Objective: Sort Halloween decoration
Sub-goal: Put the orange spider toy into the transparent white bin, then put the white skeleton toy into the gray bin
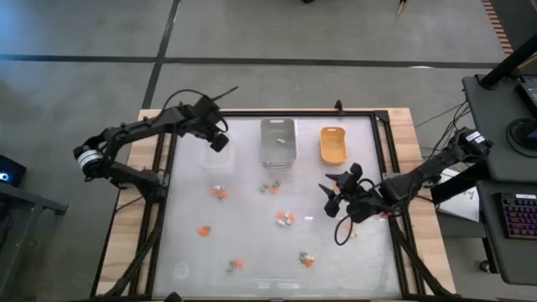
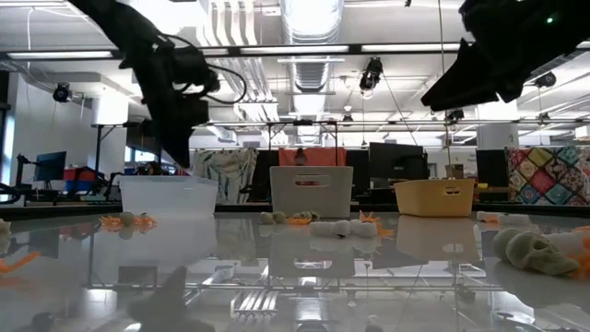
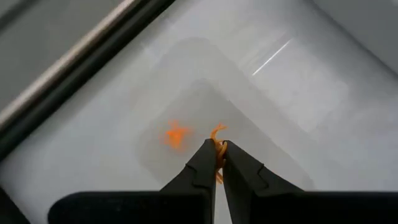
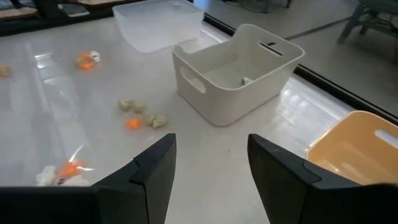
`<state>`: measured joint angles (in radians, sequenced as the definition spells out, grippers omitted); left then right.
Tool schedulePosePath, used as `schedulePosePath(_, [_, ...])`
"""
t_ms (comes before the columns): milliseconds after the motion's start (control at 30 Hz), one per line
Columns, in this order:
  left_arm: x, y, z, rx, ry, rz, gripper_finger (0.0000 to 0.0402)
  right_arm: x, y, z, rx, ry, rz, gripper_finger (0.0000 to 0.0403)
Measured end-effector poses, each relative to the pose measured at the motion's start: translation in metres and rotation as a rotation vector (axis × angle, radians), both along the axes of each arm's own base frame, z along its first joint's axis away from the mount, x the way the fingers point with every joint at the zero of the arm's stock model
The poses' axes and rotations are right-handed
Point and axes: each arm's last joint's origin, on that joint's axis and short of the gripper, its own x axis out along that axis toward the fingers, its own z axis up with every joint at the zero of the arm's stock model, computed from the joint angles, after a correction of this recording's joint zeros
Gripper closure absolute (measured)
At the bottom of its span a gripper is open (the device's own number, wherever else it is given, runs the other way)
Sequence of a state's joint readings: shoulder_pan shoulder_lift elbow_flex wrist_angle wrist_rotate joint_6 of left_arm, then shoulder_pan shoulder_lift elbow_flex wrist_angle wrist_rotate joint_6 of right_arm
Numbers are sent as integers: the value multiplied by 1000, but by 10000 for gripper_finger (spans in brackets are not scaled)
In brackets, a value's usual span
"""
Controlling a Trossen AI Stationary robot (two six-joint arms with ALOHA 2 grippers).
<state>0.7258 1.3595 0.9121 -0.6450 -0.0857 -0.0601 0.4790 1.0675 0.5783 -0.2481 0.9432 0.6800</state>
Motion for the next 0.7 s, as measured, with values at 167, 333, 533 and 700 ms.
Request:
schedulePosePath(167, [-4,5,-3,60,93,64,392,2,-3,-2,2,2,-21,211])
schedulePosePath(333, [-4,6,-3,78,105,69,363,3,-5,-2,7,-2,-31,211])
schedulePosePath(533, [-4,6,-3,84,108,55,311,5,-4,0,29,-36,-39,211])
schedulePosePath(700, [3,-3,3,96,51,48,283,11,-9,9,110,-105,-93,211])
